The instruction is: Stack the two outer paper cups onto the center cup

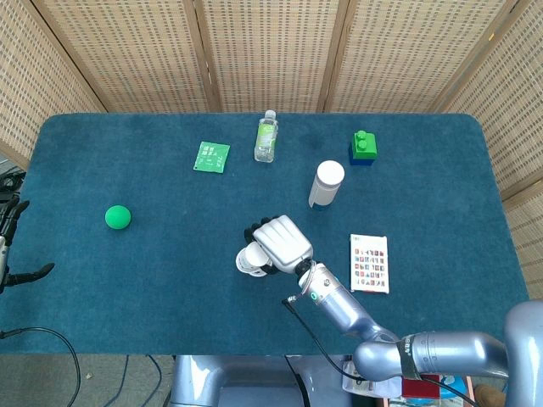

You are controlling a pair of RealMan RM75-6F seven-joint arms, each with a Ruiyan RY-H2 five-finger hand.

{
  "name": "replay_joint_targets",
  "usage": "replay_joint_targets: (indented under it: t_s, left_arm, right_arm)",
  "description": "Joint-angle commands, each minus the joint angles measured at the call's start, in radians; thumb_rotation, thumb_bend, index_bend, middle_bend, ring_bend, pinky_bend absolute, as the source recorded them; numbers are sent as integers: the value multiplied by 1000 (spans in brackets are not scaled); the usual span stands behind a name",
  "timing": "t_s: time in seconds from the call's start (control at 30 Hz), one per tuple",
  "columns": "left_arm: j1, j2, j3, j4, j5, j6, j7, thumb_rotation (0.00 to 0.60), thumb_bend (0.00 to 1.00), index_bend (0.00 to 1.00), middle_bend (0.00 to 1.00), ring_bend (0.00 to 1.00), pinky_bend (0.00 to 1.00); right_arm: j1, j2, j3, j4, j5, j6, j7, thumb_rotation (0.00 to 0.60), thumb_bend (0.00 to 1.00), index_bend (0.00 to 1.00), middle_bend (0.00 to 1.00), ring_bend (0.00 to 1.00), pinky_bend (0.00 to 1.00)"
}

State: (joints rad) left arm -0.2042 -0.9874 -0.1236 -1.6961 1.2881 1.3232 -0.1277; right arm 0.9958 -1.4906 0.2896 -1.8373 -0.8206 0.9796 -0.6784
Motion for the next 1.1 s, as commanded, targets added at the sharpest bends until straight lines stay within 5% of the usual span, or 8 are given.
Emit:
replay_joint_targets:
  t_s: [0.03,0.43,0.6,0.67,0.8,0.93,1.1]
  left_arm:
    - [1,1,-1,0,0,0,-3,600,177,0,0,0,0]
    - [2,5,-4,4,1,-7,-13,600,177,0,0,0,0]
    - [4,6,-4,4,1,-8,-17,600,178,0,0,0,0]
    - [4,6,-5,5,2,-9,-18,600,178,0,0,0,0]
    - [4,6,-5,5,3,-9,-18,600,177,0,0,0,0]
    - [5,5,-6,5,4,-8,-16,600,177,0,0,0,0]
    - [5,6,-6,5,5,-9,-18,600,178,0,0,0,0]
  right_arm:
    - [18,-14,0,9,28,15,-19,600,431,510,532,421,534]
    - [54,-29,-26,36,51,50,-67,600,432,510,519,421,534]
    - [62,-24,-34,30,79,47,-74,600,436,488,406,347,530]
    - [68,-16,-38,21,93,39,-80,600,429,401,291,244,461]
    - [82,-2,-47,5,114,31,-94,600,249,138,38,20,161]
    - [93,1,-56,-5,114,44,-112,600,200,81,0,0,49]
    - [97,1,-61,-10,114,60,-111,600,199,81,0,0,28]
